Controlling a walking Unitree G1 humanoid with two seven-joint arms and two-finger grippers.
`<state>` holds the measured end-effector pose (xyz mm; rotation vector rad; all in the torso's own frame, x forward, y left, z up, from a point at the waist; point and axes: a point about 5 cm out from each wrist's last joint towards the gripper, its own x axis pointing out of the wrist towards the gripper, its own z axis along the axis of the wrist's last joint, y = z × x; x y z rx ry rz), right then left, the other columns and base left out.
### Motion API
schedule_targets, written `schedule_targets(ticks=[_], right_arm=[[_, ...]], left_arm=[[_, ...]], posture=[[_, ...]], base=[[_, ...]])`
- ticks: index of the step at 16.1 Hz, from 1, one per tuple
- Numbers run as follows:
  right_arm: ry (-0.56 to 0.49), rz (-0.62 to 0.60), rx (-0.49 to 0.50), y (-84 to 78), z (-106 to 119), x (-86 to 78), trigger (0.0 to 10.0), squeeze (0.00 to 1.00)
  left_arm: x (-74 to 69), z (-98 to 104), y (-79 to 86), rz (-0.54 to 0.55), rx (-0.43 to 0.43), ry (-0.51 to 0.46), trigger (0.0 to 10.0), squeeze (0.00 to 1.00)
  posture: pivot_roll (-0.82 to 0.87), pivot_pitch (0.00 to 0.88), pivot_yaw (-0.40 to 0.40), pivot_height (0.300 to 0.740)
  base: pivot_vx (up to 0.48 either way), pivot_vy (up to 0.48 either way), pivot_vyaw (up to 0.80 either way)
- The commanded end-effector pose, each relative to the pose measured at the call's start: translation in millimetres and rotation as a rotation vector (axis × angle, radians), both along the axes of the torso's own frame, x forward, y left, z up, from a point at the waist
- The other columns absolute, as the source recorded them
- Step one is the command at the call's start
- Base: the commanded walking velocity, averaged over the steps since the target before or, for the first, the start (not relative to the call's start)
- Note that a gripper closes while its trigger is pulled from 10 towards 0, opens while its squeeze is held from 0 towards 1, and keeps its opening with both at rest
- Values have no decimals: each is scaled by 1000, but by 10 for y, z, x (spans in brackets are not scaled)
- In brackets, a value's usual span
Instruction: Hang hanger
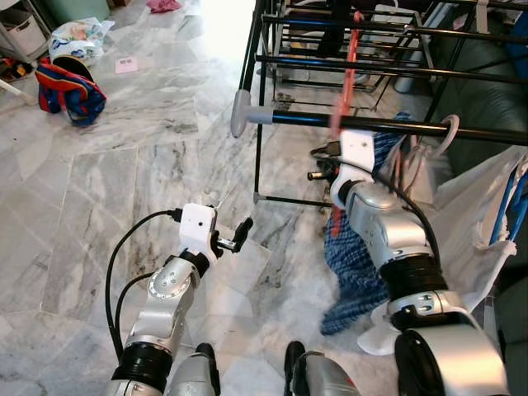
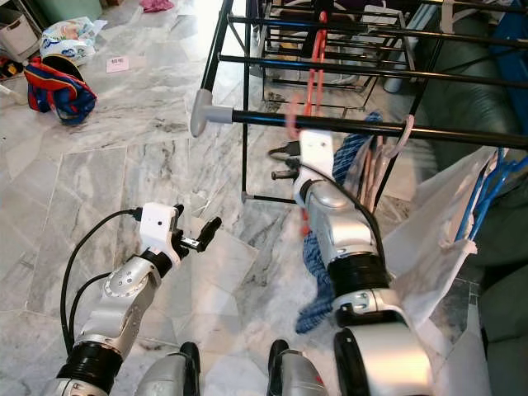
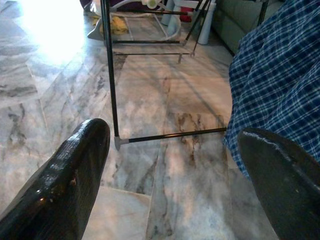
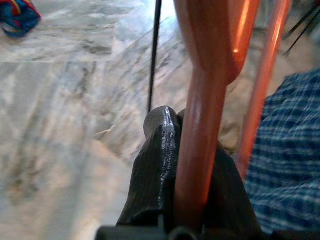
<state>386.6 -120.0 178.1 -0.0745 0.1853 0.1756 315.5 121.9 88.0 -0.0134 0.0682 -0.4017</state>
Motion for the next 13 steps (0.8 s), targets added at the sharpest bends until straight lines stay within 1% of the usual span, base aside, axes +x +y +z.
schedule_targets(ticks=[1, 2, 6, 7, 8, 10, 11, 12, 13], right_arm=[[-69, 29, 212, 122, 350, 46, 10000, 0], [-46, 31, 291, 138, 368, 50, 10000, 0], [-44, 26, 417, 218, 635, 56, 10000, 0], [-41, 34, 431, 239, 648, 49, 10000, 0], [-31, 33, 435, 247, 637, 44, 10000, 0], [13, 24, 434, 265, 512, 22, 10000, 0], [20, 23, 432, 266, 486, 15, 10000, 0], [40, 20, 428, 268, 424, -6, 10000, 0], [73, 19, 422, 274, 317, -50, 10000, 0]], left_arm=[[-19, -48, -4, -1, 4, 22, 10000, 0], [-20, -50, -7, -1, 3, 23, 10000, 0], [-36, -68, -11, 5, 1, 30, 10000, 0], [-35, -69, -11, 5, 1, 31, 10000, 0], [-33, -70, -13, 5, 1, 32, 10000, 0], [-27, -70, -20, 4, 1, 32, 10000, 0], [-26, -70, -21, 3, 1, 32, 10000, 0], [-26, -71, -21, 4, 1, 32, 10000, 0], [-29, -75, -20, 5, 1, 33, 10000, 0]], posture=[[41, 244, 13, 740], [41, 244, 12, 740], [42, 245, 10, 740], [41, 243, 11, 740], [42, 244, 10, 740], [40, 243, 9, 740], [40, 243, 9, 740], [40, 242, 8, 740], [40, 241, 8, 740]], base=[[0, 0, 0], [0, 0, 0], [0, 0, 0], [0, 0, 0], [0, 0, 0], [0, 0, 0], [0, 0, 0], [0, 0, 0], [0, 0, 0]])
